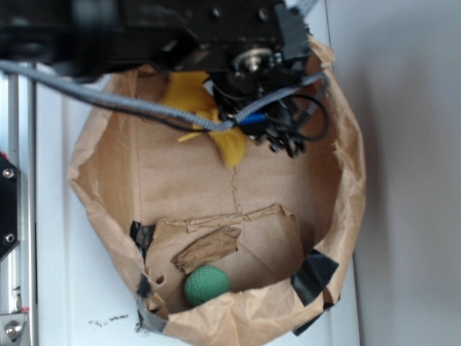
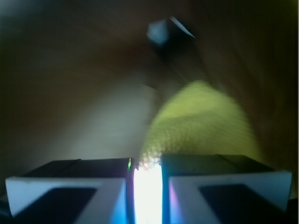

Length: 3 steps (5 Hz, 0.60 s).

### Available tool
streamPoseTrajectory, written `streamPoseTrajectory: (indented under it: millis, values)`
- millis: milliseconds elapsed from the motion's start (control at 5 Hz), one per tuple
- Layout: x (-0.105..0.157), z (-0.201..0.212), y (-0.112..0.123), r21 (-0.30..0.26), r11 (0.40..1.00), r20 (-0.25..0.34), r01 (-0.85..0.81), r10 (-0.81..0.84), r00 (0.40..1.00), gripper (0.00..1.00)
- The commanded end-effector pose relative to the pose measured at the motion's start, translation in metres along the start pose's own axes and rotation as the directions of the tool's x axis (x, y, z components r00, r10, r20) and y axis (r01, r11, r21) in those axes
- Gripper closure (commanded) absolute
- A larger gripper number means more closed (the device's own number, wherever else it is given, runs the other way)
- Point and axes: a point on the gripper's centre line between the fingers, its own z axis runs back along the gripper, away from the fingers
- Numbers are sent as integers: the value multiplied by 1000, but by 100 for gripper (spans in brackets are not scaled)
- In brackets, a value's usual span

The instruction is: Grab the yellow cloth.

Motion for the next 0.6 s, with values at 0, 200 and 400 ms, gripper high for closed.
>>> streamPoseTrajectory:
  millis: [0,200,400]
  values:
    - [-41,87,-16,-139,966,11,216,-217,976,100]
    - [-49,105,-16,-192,945,-2,263,-269,963,100]
    - [-51,110,-14,-147,952,56,270,-265,963,100]
